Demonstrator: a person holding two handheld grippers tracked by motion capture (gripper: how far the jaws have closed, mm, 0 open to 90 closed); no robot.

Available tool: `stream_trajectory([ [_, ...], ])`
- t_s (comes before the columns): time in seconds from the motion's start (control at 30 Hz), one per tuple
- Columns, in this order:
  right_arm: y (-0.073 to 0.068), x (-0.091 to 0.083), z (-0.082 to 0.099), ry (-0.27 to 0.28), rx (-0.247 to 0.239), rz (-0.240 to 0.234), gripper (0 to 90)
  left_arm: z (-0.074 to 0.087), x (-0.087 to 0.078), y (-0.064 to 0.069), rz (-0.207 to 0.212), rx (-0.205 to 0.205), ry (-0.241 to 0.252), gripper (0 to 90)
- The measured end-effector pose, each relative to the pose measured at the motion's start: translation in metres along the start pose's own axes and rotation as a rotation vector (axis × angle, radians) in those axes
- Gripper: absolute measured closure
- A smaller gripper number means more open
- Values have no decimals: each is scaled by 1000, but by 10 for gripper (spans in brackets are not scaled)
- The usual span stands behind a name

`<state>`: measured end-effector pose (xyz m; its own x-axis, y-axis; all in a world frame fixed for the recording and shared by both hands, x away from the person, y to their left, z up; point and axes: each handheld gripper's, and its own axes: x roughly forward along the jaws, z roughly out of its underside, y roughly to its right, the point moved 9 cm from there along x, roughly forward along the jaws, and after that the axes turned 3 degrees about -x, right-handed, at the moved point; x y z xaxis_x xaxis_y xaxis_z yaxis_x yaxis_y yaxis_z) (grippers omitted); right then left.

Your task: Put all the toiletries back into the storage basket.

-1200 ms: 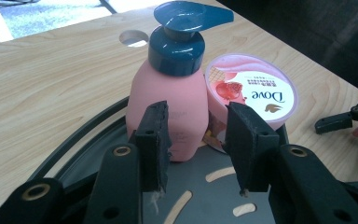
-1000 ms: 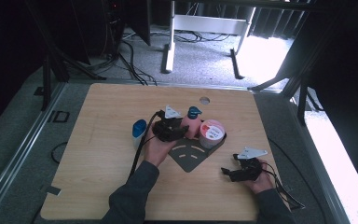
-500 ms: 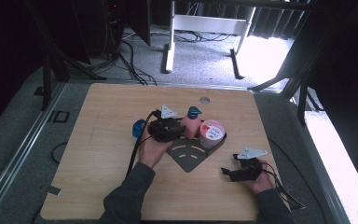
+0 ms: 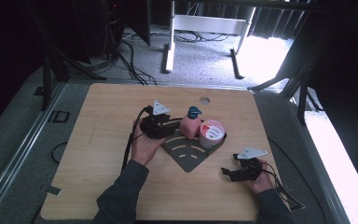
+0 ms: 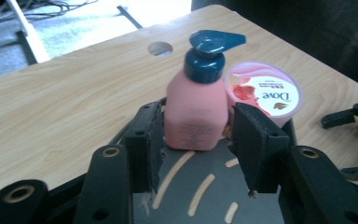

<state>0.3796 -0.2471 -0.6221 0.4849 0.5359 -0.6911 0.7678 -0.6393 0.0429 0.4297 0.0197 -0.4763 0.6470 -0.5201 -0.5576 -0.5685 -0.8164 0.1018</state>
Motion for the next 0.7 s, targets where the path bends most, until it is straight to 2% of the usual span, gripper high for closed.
stream_trajectory([
  [0.17, 0, 0, 0, 0, 0, 0, 166, -2, -4, -7, -17, -4, 6, 508],
  [0.3, 0, 0, 0, 0, 0, 0, 166, -3, -8, -13, -39, 0, 11, 457],
  [0.57, 0, 0, 0, 0, 0, 0, 166, -6, -15, -20, -55, -6, 26, 427],
  [0.7, 0, 0, 0, 0, 0, 0, 166, -5, -17, -23, -54, 1, 16, 421],
])
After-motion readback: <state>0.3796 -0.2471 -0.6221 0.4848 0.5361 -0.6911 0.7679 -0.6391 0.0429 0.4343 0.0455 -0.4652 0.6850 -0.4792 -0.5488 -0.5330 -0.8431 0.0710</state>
